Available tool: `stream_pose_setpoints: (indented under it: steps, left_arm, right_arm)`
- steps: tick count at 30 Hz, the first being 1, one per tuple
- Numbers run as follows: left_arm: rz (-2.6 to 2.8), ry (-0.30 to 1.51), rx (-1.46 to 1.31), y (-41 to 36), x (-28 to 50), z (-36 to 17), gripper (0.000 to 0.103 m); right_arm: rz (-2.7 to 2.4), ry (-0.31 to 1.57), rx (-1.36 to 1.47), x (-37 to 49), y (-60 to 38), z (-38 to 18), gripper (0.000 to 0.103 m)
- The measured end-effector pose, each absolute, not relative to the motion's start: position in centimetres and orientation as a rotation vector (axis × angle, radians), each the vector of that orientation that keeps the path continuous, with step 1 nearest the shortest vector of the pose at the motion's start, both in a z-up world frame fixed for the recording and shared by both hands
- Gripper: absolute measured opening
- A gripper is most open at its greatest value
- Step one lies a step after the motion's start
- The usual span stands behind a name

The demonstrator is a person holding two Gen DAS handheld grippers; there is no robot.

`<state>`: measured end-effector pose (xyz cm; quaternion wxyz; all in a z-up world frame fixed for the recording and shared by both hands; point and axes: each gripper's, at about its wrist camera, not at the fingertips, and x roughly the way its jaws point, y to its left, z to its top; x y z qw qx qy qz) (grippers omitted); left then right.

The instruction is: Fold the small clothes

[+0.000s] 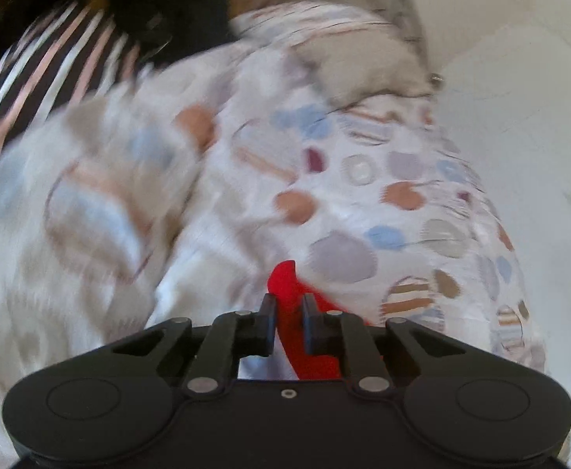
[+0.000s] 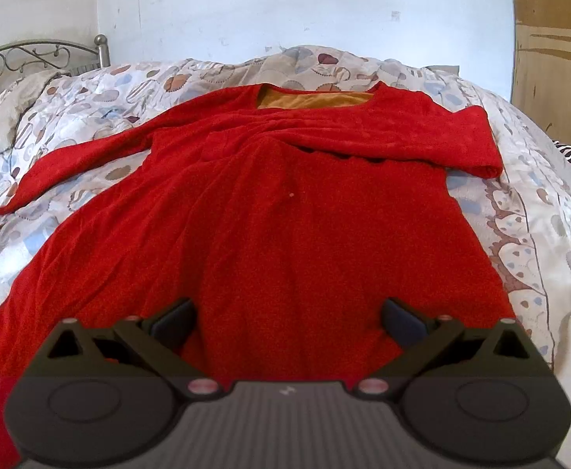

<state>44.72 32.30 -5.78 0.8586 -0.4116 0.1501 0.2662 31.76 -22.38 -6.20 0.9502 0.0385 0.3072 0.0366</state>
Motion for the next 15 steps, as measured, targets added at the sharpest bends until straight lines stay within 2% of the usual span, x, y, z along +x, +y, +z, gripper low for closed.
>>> stream_pose_setpoints:
  steps: [2,8,15]
  left_arm:
    - [0.526,0.288,-0.781,31.5,45.1,-3.6,0.005]
    - [0.370,0.177,-0.611,27.9,46.1,3.2,0.004]
    - [0.171,0.053,-0.444,21.0,46.7,11.1,0.004]
  right_arm:
    - [0.074,0.623,0.077,31.8,-22.4,-6.2,0.103]
    - [0.077,0.616,0.090,31.6,-22.5,-6.1,0.103]
    - [0.070,0.509,0.227,29.5,-24.3,-3.8,0.103]
